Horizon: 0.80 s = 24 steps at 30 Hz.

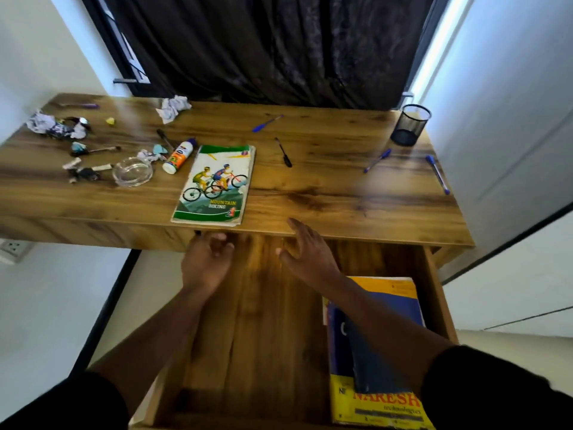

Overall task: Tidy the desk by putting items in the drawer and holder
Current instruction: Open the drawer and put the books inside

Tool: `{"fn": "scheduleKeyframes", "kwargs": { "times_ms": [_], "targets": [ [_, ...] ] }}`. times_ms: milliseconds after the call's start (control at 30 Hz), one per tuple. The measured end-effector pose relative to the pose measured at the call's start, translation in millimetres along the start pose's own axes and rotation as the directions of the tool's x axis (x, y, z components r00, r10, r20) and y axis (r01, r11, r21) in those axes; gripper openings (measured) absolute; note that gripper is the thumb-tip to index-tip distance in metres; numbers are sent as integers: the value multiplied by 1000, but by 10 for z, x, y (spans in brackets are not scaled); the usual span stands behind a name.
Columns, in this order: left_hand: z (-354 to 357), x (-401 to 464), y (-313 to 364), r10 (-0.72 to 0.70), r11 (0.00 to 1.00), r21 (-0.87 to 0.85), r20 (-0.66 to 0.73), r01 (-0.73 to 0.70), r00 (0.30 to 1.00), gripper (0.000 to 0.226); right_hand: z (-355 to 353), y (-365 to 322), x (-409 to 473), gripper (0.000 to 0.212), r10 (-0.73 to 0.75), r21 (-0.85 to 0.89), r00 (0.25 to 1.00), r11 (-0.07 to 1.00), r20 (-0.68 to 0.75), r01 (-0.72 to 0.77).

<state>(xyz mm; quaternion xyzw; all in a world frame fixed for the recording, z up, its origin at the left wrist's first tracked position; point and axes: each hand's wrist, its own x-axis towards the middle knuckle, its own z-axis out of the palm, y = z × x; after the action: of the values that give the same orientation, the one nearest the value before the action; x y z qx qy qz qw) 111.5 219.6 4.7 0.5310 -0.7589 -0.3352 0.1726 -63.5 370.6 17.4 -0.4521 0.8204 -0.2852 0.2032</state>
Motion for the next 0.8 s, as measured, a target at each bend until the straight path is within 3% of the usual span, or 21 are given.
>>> {"fn": "scheduleKeyframes", "kwargs": {
  "times_ms": [67,133,367,633,800],
  "targets": [
    [-241,377,-47,88,995,63,-126,-81,988,29,128,-216,331,75,22,42,999,999,32,-23],
    [-414,740,-122,112,985,147,-157,-88,981,36,244,-403,629,71,55,68,998,996,42,-58],
    [-587,1534,-238,58,948,308,70,-77,996,33,571,-817,1340,57,157,121,985,979,70,-164],
    [-502,1832,-174,-172,969,195,91,152,981,55,723,-894,1571,59,279,62,959,957,50,-282],
    [-563,1969,-262,-271,946,-110,252,306,929,40,747,-863,1577,63,405,91,914,912,-26,-401]
  ]
}}
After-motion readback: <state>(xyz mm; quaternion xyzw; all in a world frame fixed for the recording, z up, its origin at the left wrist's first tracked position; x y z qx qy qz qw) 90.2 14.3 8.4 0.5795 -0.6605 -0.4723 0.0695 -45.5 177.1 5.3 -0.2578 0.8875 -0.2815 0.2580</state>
